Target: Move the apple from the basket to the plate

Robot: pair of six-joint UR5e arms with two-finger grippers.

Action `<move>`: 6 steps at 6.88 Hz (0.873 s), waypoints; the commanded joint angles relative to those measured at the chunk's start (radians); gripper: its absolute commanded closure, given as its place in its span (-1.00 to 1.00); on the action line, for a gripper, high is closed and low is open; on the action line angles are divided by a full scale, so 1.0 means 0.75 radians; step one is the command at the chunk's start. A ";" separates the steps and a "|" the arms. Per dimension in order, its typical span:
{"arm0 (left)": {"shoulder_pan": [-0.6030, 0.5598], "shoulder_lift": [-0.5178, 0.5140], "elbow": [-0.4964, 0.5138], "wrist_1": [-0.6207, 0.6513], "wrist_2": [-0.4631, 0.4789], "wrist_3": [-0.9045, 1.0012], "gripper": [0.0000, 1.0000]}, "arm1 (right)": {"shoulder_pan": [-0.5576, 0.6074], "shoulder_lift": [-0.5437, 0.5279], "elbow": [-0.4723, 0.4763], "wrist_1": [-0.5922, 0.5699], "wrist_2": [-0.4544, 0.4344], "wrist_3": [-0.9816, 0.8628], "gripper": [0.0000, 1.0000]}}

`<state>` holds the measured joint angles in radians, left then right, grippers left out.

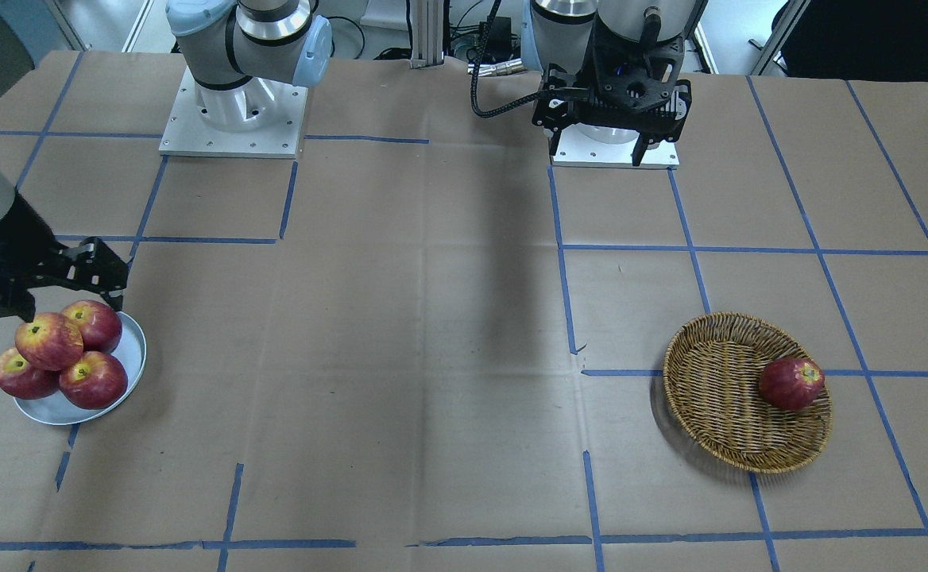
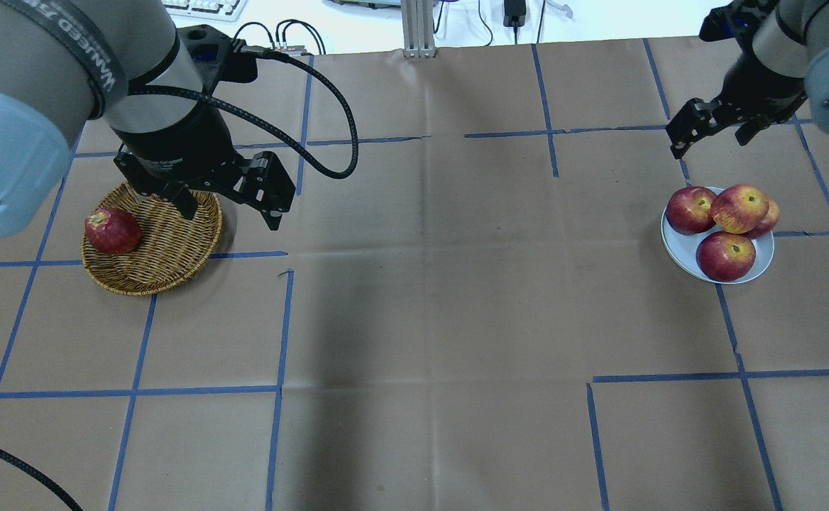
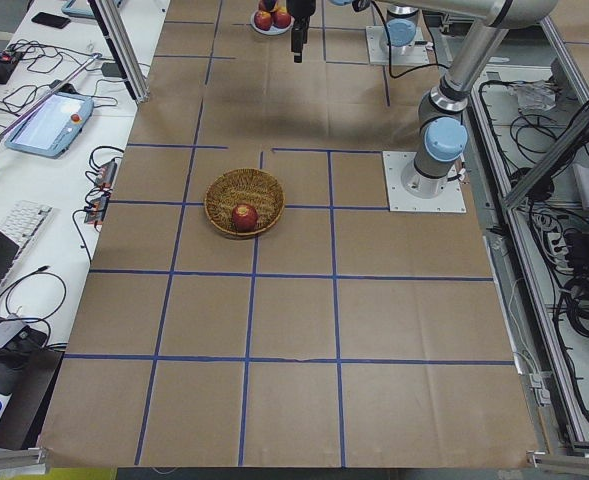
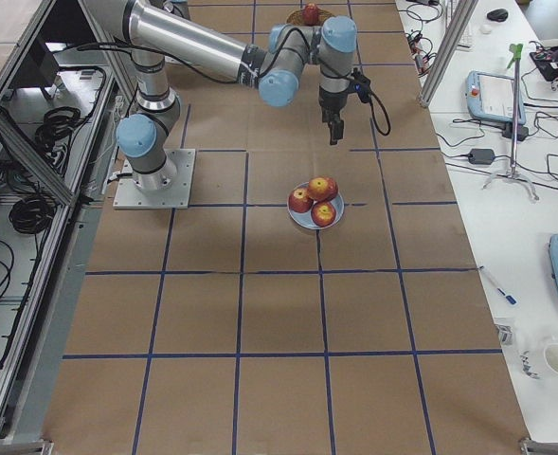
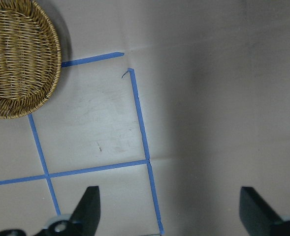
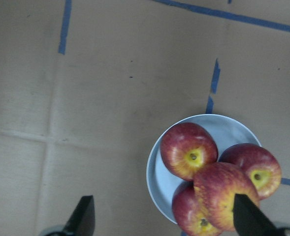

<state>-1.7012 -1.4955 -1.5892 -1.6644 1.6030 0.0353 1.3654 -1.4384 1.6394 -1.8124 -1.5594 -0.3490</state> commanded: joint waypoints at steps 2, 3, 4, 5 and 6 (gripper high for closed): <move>0.000 0.000 0.000 0.000 0.000 0.000 -0.98 | 0.230 -0.127 -0.026 0.219 0.001 0.417 -0.99; 0.000 0.000 0.000 0.000 0.000 0.000 -0.98 | 0.247 -0.140 -0.020 0.232 -0.009 0.432 -0.99; 0.000 0.000 0.000 0.000 0.000 0.000 -0.98 | 0.255 -0.158 -0.022 0.242 -0.009 0.467 -0.99; 0.000 0.000 0.000 0.000 0.000 0.000 -0.98 | 0.272 -0.160 -0.022 0.242 -0.011 0.484 -0.99; 0.000 0.000 0.000 0.000 0.000 0.000 -0.98 | 0.274 -0.162 -0.022 0.240 -0.011 0.484 -0.99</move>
<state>-1.7012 -1.4956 -1.5892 -1.6644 1.6030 0.0353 1.5641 -1.5563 1.6229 -1.6327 -1.5669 0.0054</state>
